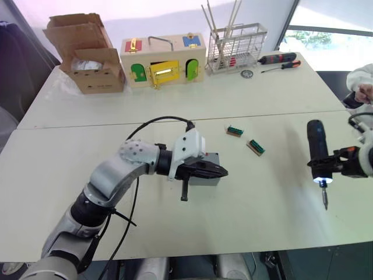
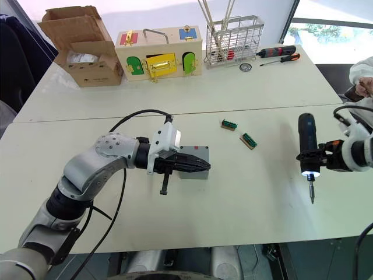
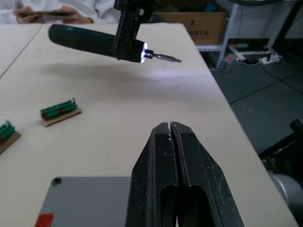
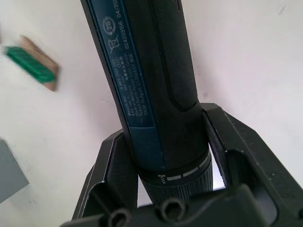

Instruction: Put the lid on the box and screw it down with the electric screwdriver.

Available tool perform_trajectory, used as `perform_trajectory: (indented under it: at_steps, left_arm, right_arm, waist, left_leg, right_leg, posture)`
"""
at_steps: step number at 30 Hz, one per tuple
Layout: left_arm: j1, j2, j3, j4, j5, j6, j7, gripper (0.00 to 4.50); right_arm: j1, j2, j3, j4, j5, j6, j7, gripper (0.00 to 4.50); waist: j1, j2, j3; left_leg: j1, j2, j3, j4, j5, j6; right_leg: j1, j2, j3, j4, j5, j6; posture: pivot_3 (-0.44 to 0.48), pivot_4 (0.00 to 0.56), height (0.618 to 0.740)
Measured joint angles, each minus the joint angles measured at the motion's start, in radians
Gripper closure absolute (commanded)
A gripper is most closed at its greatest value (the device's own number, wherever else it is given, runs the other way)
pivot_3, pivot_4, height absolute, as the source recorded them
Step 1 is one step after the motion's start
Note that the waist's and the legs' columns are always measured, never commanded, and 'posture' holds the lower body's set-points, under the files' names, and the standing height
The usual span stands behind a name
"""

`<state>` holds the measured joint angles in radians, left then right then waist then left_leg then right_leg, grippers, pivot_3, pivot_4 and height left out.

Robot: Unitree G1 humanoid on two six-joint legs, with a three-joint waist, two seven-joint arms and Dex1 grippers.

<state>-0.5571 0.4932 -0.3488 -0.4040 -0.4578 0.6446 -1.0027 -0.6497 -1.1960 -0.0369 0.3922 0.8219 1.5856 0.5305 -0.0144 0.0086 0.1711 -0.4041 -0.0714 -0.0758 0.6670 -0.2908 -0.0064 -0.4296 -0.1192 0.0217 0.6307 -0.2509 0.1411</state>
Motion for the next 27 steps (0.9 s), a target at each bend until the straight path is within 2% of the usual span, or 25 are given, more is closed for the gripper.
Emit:
perform_trajectory:
  at_steps: [8, 10, 14, 15, 20, 24, 27]
  left_arm:
    - [0.076, 0.052, -0.013, -0.084, 0.008, 0.022, 0.026, 4.5]
    - [0.083, 0.056, -0.009, -0.097, 0.003, 0.03, 0.034, 4.5]
    - [0.085, 0.058, 0.012, -0.116, -0.011, 0.044, 0.051, 4.5]
    - [0.086, 0.065, 0.014, -0.116, -0.011, 0.044, 0.052, 4.5]
    - [0.084, 0.102, 0.036, -0.1, -0.004, 0.042, 0.06, 4.5]
    - [0.049, 0.158, 0.086, -0.04, 0.038, 0.027, 0.072, 4.5]
    - [0.019, 0.221, 0.088, 0.023, 0.128, -0.014, 0.083, 4.5]
  right_arm:
    - [-0.133, 0.042, 0.171, 0.137, -0.172, -0.084, 0.137, 2.66]
    - [-0.144, 0.044, 0.201, 0.143, -0.203, -0.098, 0.175, 1.61]
    - [-0.146, 0.039, 0.247, 0.123, -0.266, -0.177, 0.247, 0.19]
    - [-0.142, 0.038, 0.262, 0.104, -0.291, -0.202, 0.255, 0.01]
    - [-0.125, 0.037, 0.275, 0.011, -0.357, -0.251, 0.269, 0.01]
    - [-0.137, 0.033, 0.253, -0.051, -0.424, -0.41, 0.291, 0.01]
    - [-0.142, 0.038, 0.183, -0.213, -0.402, -0.498, 0.351, 0.01]
  waist:
    - [0.007, 0.0, 0.001]
    - [0.006, 0.0, 0.001]
    - [0.004, 0.0, 0.001]
    - [0.004, 0.0, 0.001]
    - [0.004, 0.0, 0.001]
    - [0.003, 0.0, 0.001]
    - [-0.001, 0.0, 0.001]
  left_leg:
    - [-0.002, 0.0, -0.002, 0.002, 0.0, 0.0]
    - [-0.002, 0.0, -0.002, 0.001, 0.001, -0.001]
    - [-0.001, -0.001, -0.002, 0.002, 0.001, -0.001]
    - [-0.001, -0.001, -0.003, 0.003, 0.001, -0.001]
    - [-0.001, -0.001, -0.003, 0.002, 0.003, -0.005]
    - [-0.001, -0.001, -0.003, 0.002, 0.003, -0.005]
    - [-0.001, -0.001, -0.003, 0.001, 0.003, -0.006]
  right_leg:
    - [0.0, -0.001, -0.001, 0.0, 0.0, 0.0]
    - [0.0, -0.001, -0.001, 0.0, 0.0, 0.0]
    - [0.001, -0.001, -0.001, 0.0, 0.0, 0.0]
    - [0.001, -0.001, -0.001, 0.0, 0.0, 0.0]
    - [0.001, -0.001, -0.001, 0.0, 0.0, 0.0]
    - [0.001, 0.0, -0.002, 0.0, 0.0, 0.0]
    - [0.0, 0.0, -0.002, 0.0, 0.0, 0.0]
  posture:
    - [0.0, 0.15, 0.73]
    - [0.0, 0.15, 0.73]
    - [0.0, 0.15, 0.73]
    - [0.0, 0.15, 0.73]
    - [0.0, 0.15, 0.73]
    - [0.0, 0.15, 0.73]
    - [0.0, 0.15, 0.73]
